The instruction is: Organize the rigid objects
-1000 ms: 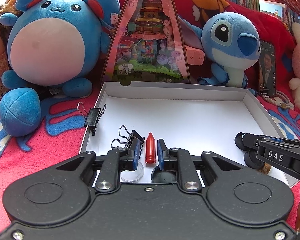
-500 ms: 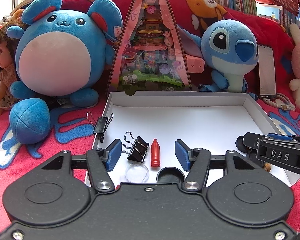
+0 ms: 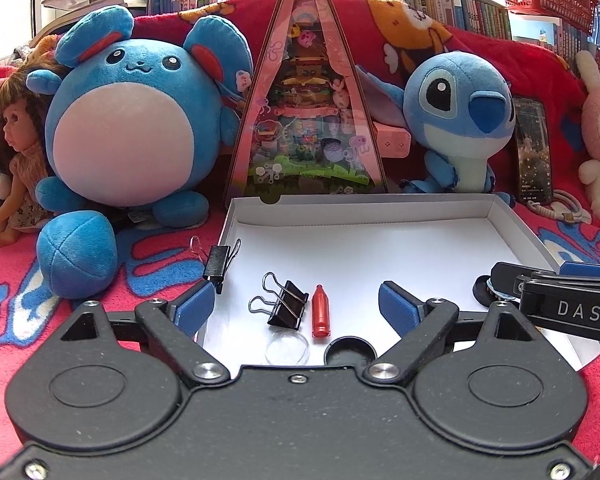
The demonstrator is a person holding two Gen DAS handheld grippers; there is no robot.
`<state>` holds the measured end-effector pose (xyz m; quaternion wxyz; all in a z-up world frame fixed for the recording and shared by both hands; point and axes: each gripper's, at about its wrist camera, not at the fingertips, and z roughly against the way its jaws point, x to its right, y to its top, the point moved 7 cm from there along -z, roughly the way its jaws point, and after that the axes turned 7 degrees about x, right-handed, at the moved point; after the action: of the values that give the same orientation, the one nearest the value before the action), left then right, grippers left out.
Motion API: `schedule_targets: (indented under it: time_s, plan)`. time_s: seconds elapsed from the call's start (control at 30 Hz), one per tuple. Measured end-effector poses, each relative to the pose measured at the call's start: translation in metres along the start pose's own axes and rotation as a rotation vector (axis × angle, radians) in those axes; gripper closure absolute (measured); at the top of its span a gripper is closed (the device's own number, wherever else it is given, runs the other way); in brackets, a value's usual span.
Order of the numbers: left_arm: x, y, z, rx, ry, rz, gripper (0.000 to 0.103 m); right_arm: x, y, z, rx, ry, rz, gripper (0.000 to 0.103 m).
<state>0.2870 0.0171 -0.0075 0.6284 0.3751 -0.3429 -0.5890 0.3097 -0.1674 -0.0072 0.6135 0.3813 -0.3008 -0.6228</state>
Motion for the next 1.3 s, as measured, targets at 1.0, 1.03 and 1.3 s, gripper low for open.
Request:
schedule_targets:
  time_s: [1.0, 1.03, 1.3]
  plan:
    - [-0.005, -0.012, 0.044, 0.006, -0.066, 0.012, 0.013, -0.005, -0.009, 0.036, 0.029, 0.020, 0.068, 0.001]
    - [-0.006, -0.013, 0.046, 0.005, -0.067, 0.016, 0.013, -0.004, -0.010, 0.037, 0.028, 0.019, 0.069, 0.001]
    - [-0.010, -0.023, 0.068, 0.008, -0.093, 0.026, 0.011, 0.001, -0.021, 0.054, 0.032, 0.019, 0.060, 0.000]
